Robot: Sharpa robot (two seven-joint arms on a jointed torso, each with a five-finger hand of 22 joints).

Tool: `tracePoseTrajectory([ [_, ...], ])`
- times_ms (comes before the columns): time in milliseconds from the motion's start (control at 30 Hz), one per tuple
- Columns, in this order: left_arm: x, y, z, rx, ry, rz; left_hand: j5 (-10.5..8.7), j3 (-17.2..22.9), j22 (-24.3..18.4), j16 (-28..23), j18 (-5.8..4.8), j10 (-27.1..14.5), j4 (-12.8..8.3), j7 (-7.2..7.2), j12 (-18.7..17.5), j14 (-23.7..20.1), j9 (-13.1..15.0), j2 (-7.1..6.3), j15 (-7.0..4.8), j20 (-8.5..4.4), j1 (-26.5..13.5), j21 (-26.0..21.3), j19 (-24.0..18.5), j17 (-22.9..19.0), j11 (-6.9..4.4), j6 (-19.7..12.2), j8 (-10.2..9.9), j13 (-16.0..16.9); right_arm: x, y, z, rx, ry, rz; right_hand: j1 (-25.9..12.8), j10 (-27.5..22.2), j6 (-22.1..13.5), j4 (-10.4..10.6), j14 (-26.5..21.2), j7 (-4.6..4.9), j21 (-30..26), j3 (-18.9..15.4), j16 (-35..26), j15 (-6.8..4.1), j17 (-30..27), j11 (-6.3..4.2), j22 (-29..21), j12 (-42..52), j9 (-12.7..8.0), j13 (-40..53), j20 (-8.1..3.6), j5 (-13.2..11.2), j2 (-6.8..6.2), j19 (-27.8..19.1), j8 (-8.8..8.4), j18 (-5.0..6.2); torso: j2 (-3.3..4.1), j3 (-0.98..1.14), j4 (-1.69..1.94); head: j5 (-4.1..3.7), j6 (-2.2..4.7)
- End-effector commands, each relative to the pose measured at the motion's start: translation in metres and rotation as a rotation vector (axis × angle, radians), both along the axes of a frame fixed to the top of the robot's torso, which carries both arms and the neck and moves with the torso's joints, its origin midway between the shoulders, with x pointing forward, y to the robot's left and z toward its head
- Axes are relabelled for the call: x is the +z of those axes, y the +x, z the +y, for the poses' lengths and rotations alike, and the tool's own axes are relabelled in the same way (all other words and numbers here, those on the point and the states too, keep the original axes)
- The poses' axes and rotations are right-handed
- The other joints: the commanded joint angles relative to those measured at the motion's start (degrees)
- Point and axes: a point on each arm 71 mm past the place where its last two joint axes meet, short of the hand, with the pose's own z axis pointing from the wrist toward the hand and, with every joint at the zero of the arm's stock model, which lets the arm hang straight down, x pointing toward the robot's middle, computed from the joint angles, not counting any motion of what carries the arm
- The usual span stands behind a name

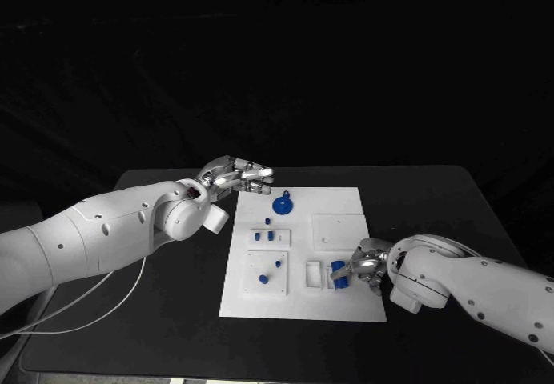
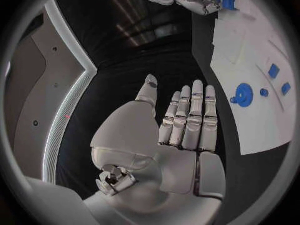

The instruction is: Assemble the parts on the task board

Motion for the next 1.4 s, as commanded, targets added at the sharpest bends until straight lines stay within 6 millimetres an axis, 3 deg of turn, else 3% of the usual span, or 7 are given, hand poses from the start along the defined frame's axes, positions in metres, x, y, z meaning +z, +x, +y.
tracePoseTrajectory([
  [33, 0.0, 0.0, -0.002, -0.02, 0.005, -0.004, -0.31, 0.18, 0.04, -0.3, -0.47, -0.4, 0.31, -0.09, -0.16, -0.41, 0.08, -0.03, -0.11, 0.07, -0.49, 0.16, -0.52, -0.05, 0.18, -0.46, 0.11, 0.03, -0.011, -0.008, -0.003, -0.03, -0.023, 0.021, 1.49, -0.14, 0.7, -1.07, 0.21, -0.06, -0.07, 1.46, -0.14, -0.3, -0.06, -0.52, 0.21, -0.21, -26.5, -0.09, -0.08, 0.33, 2.13, 0.92, -0.18, 0.31, -0.03, -0.05, 0.0, -0.13, 0.07],
  [267, 0.0, 0.0, 0.0, -0.026, 0.014, -0.003, -0.23, 0.25, 0.06, -0.31, -0.37, -0.52, 0.43, -0.07, -0.16, -0.57, 0.09, -0.04, -0.06, 0.11, -0.47, 0.24, -0.48, -0.05, 0.21, -0.53, 0.13, 0.04, -0.003, -0.016, -0.004, -0.065, 0.047, 0.053, 0.39, 0.06, 1.11, -0.72, 0.24, -0.16, 0.18, 0.87, -0.05, -0.38, -0.04, -0.58, 0.67, -0.13, -26.63, -0.09, -0.21, 0.88, 1.21, 1.11, -0.24, 0.18, -0.08, -0.11, -0.09, -0.27, 0.4],
  [367, -0.001, 0.0, 0.0, -0.037, 0.022, -0.004, -0.15, 0.3, 0.06, -0.31, -0.35, -0.55, 0.39, -0.06, -0.15, -0.63, 0.09, -0.04, -0.04, 0.13, -0.38, 0.25, -0.49, -0.06, 0.22, -0.55, 0.13, 0.04, 0.004, -0.017, -0.002, -0.078, 0.083, 0.067, 0.16, 0.06, 1.17, -0.42, 0.25, -0.16, 0.15, 0.3, 0.0, -0.38, -0.03, -0.58, 0.82, -0.18, -26.77, -0.13, -0.2, 2.72, 0.81, 1.11, -0.23, 0.17, -0.04, -0.06, -0.08, -0.33, 0.44],
  [567, -0.001, 0.001, 0.0, -0.047, 0.033, -0.008, -0.08, 0.44, 0.07, -0.32, -0.24, -0.79, 0.47, -0.01, -0.17, -0.9, 0.07, 0.02, 0.04, 0.19, -0.31, 0.29, -0.45, -0.07, 0.3, -0.72, 0.09, 0.03, 0.023, -0.016, 0.007, -0.071, 0.129, 0.064, 0.23, -0.02, 1.29, 0.34, 0.21, -0.18, -0.08, -0.77, -0.19, -0.37, -0.25, -0.57, 1.18, -0.36, -27.12, -0.23, -0.2, 2.5, 0.45, 1.1, -0.23, 0.16, 0.09, 0.2, 0.13, -0.01, 0.26],
  [633, -0.001, 0.001, 0.0, -0.048, 0.035, -0.009, -0.08, 0.44, 0.07, -0.31, -0.18, -0.89, 0.49, 0.02, -0.16, -0.96, 0.08, -0.02, 0.06, 0.22, -0.32, 0.32, -0.42, -0.07, 0.33, -0.76, 0.1, 0.04, 0.027, -0.016, 0.009, -0.065, 0.136, 0.066, 0.2, -0.05, 1.27, 0.6, 0.21, -0.17, -0.21, -0.98, -0.18, -0.37, -0.25, -0.55, 1.21, -0.44, -27.18, -0.28, -0.19, 2.24, 0.31, 1.1, -0.23, 0.16, 0.09, 0.15, 0.14, 0.03, 0.25],
  [1300, -0.001, 0.001, 0.0, -0.058, 0.038, -0.01, -0.07, 0.47, 0.05, -0.31, -0.11, -0.96, 0.45, 0.02, -0.15, -1.04, 0.09, -0.12, 0.1, 0.28, -0.24, 0.3, -0.45, -0.06, 0.35, -0.81, 0.12, 0.03, 0.024, -0.009, 0.029, 0.005, 0.089, 0.059, 0.72, -0.26, 1.42, 2.76, 0.15, -0.14, -1.21, -3.75, -0.48, -0.3, -0.39, -0.47, 1.94, -0.96, -27.49, -0.76, -0.12, 1.2, -0.74, 1.22, -0.2, 0.18, 0.03, 0.04, 0.16, 0.48, -0.34],
  [1400, -0.001, 0.001, 0.0, -0.057, 0.038, -0.011, -0.07, 0.47, 0.05, -0.31, -0.11, -0.96, 0.45, 0.02, -0.15, -1.04, 0.09, -0.12, 0.1, 0.28, -0.24, 0.3, -0.45, -0.06, 0.35, -0.81, 0.12, 0.03, 0.022, -0.008, 0.03, 0.015, 0.071, 0.05, 1.17, -0.27, 1.6, 4.66, 0.15, -0.17, -1.44, -3.31, -0.56, -0.31, -0.4, -0.48, 2.28, -1.0, -27.43, -0.84, -0.14, 1.13, -2.47, 1.32, -0.21, 0.13, 0.07, 0.03, 0.15, 0.62, -0.44],
])
